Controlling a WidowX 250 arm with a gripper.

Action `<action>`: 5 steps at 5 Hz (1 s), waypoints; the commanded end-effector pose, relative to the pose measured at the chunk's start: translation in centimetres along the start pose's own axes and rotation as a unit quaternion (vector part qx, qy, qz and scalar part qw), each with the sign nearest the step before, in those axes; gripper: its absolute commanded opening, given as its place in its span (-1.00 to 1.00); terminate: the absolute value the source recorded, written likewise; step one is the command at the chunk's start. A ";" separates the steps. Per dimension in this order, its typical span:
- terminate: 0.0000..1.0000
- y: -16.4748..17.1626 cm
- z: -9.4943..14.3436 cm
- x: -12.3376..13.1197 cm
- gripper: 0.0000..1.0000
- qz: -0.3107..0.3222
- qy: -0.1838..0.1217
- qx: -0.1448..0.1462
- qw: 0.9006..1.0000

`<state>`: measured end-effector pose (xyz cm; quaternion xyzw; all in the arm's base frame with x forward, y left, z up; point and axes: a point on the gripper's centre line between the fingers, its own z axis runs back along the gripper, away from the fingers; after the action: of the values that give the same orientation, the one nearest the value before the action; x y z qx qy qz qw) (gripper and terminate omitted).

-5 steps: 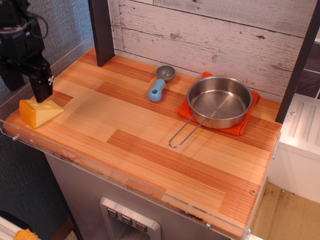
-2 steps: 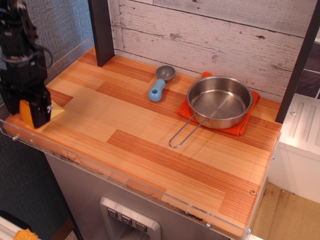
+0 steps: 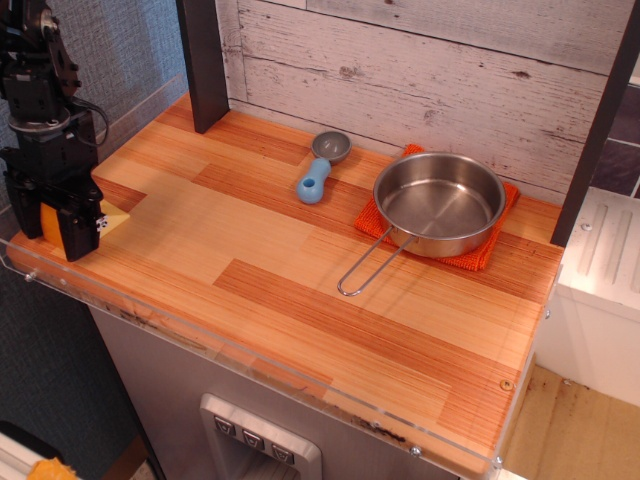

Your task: Place the cheese inside of the pot.

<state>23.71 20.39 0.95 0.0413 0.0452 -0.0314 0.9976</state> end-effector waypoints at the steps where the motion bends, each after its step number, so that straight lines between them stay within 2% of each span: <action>1: -1.00 -2.9 9.0 1.6 -1.00 0.052 -0.090 -0.054 0.993; 2: -1.00 -7.3 11.0 4.4 -1.00 0.061 -0.070 -0.081 0.992; 3: -1.00 -12.2 10.6 6.5 -1.00 0.052 -0.043 -0.091 0.994; 4: -1.00 -17.2 9.6 8.5 -1.00 0.046 -0.037 -0.082 0.995; 5: -1.00 -20.8 9.0 10.3 -1.00 0.053 -0.044 -0.064 0.996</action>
<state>33.28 -2.18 5.56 -0.0205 0.0234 0.0221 0.9993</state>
